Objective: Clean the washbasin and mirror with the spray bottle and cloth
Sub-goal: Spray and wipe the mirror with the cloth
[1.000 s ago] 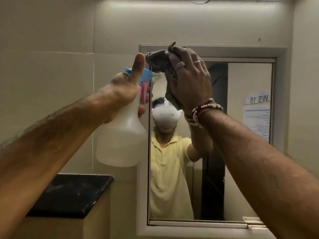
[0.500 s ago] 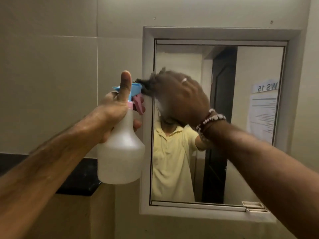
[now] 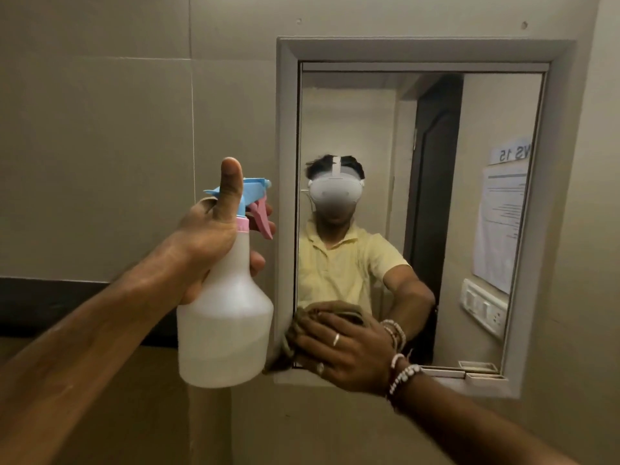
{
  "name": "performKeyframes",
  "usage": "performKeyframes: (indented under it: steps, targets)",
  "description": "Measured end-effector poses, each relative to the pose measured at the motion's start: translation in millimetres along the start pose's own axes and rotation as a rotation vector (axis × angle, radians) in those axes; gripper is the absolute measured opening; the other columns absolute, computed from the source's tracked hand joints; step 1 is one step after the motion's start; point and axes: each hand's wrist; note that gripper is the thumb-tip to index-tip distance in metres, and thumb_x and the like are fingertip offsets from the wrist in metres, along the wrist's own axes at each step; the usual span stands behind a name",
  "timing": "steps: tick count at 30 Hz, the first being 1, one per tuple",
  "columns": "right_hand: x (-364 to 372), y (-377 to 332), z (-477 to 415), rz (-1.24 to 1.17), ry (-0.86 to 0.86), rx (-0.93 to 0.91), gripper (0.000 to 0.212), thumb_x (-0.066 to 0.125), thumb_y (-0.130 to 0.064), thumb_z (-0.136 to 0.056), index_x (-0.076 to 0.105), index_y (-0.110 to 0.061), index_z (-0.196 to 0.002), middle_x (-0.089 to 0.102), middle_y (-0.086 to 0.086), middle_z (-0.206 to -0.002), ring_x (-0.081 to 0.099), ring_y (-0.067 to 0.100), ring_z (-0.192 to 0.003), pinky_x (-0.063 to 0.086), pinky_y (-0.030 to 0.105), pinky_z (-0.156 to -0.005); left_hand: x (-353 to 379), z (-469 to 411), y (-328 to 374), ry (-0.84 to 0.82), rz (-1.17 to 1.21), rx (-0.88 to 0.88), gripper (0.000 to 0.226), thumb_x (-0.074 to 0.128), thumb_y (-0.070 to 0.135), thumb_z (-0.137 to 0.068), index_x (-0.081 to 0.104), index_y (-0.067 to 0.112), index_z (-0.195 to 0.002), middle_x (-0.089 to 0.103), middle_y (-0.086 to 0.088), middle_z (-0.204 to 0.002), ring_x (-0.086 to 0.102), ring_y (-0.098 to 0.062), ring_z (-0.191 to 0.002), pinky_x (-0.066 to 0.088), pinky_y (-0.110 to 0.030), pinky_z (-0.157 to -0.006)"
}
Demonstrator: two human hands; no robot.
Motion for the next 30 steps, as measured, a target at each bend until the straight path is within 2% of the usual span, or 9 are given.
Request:
performKeyframes:
  steps: [3, 5, 8, 10, 15, 18, 21, 24, 30]
  targets:
    - [0.6, -1.9, 2.8, -0.011, -0.008, -0.069, 0.026, 0.055, -0.015, -0.100, 0.067, -0.018, -0.123, 0.063, 0.008, -0.132, 0.055, 0.029, -0.127, 0.048, 0.043, -0.100, 0.0, 7.2, 2.7, -0.024, -0.001, 0.023, 0.103, 0.027, 0.086, -0.051, 0.056, 0.011, -0.115, 0.065, -0.035, -0.097, 0.063, -0.020, -0.046, 0.057, -0.037, -0.055]
    - [3.9, 14.7, 1.0, -0.012, -0.018, -0.091, 0.028, 0.057, -0.015, -0.098, 0.065, -0.019, -0.125, 0.061, 0.007, -0.134, 0.054, 0.029, -0.128, 0.048, 0.044, -0.100, 0.7, 9.8, 4.1, -0.038, -0.010, 0.021, 0.104, 0.026, 0.086, -0.050, 0.055, 0.011, -0.116, 0.066, -0.033, -0.087, 0.062, -0.020, -0.045, 0.057, -0.037, -0.055]
    - [1.1, 57.1, -13.6, 0.011, 0.014, -0.019, 0.032, 0.057, -0.021, -0.097, 0.063, -0.018, -0.128, 0.058, 0.009, -0.138, 0.052, 0.031, -0.130, 0.046, 0.050, -0.103, 3.1, 10.2, 6.3, -0.035, -0.016, 0.013, 0.098, 0.025, 0.083, -0.054, 0.054, 0.013, -0.115, 0.064, -0.018, -0.059, 0.061, -0.020, -0.041, 0.056, -0.034, -0.051]
    - [-10.7, 94.9, -36.8, 0.089, 0.060, -0.001, 0.027, 0.058, -0.017, -0.098, 0.065, -0.015, -0.124, 0.060, 0.014, -0.134, 0.054, 0.035, -0.127, 0.043, 0.052, -0.104, 4.9, 10.4, 11.1, -0.022, -0.007, 0.025, 0.097, 0.025, 0.083, -0.054, 0.054, 0.012, -0.114, 0.062, -0.017, -0.055, 0.060, -0.021, -0.040, 0.056, -0.033, -0.051]
    - [-47.0, 194.0, -110.0, 0.363, 0.143, 0.343, 0.034, 0.053, -0.024, -0.096, 0.060, -0.014, -0.128, 0.059, 0.014, -0.134, 0.050, 0.034, -0.129, 0.030, 0.053, -0.113, 6.2, 6.2, 21.8, -0.011, 0.025, 0.074, 0.089, 0.024, 0.081, -0.056, 0.053, 0.018, -0.112, 0.060, -0.018, -0.061, 0.060, -0.019, -0.041, 0.056, -0.034, -0.054]
    - [-60.0, 235.0, -149.0, 0.473, 0.197, 0.573, 0.032, 0.057, -0.026, -0.093, 0.064, -0.015, -0.122, 0.064, 0.011, -0.125, 0.053, 0.033, -0.124, 0.033, 0.052, -0.109, 7.2, 4.6, 21.8, -0.009, 0.025, 0.083, 0.083, 0.025, 0.081, -0.058, 0.057, 0.020, -0.104, 0.059, -0.018, -0.066, 0.061, -0.019, -0.044, 0.056, -0.035, -0.055]
    - [-61.3, 239.2, -169.7, 0.422, 0.251, 0.706, 0.030, 0.061, -0.026, -0.088, 0.069, -0.014, -0.114, 0.066, 0.011, -0.116, 0.056, 0.033, -0.118, 0.042, 0.049, -0.097, 10.4, 5.4, 20.1, -0.002, 0.044, 0.081, 0.070, 0.025, 0.079, -0.060, 0.054, 0.025, -0.094, 0.059, -0.018, -0.064, 0.061, -0.020, -0.045, 0.056, -0.036, -0.056]
    - [-59.3, 229.4, -159.9, 0.349, 0.284, 0.735, 0.033, 0.063, -0.024, -0.086, 0.068, -0.013, -0.117, 0.064, 0.012, -0.118, 0.056, 0.033, -0.115, 0.049, 0.049, -0.088, 14.3, 4.7, 17.9, -0.014, 0.042, 0.085, 0.069, 0.024, 0.078, -0.063, 0.054, 0.023, -0.091, 0.060, -0.016, -0.055, 0.060, -0.022, -0.043, 0.055, -0.035, -0.054]
    - [-84.6, 253.6, -77.9, 0.363, 0.362, 0.960, 0.035, 0.063, -0.027, -0.090, 0.063, -0.014, -0.123, 0.059, 0.012, -0.125, 0.053, 0.034, -0.116, 0.049, 0.051, -0.090, 29.7, -1.3, 25.3, -0.046, 0.068, 0.110, 0.069, 0.026, 0.078, -0.063, 0.054, 0.020, -0.089, 0.061, -0.013, -0.050, 0.061, -0.020, -0.041, 0.056, -0.037, -0.056]
Point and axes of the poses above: each hand's wrist, its own z-axis away from the middle knuckle, its own x-axis out of the palm, y = z × x
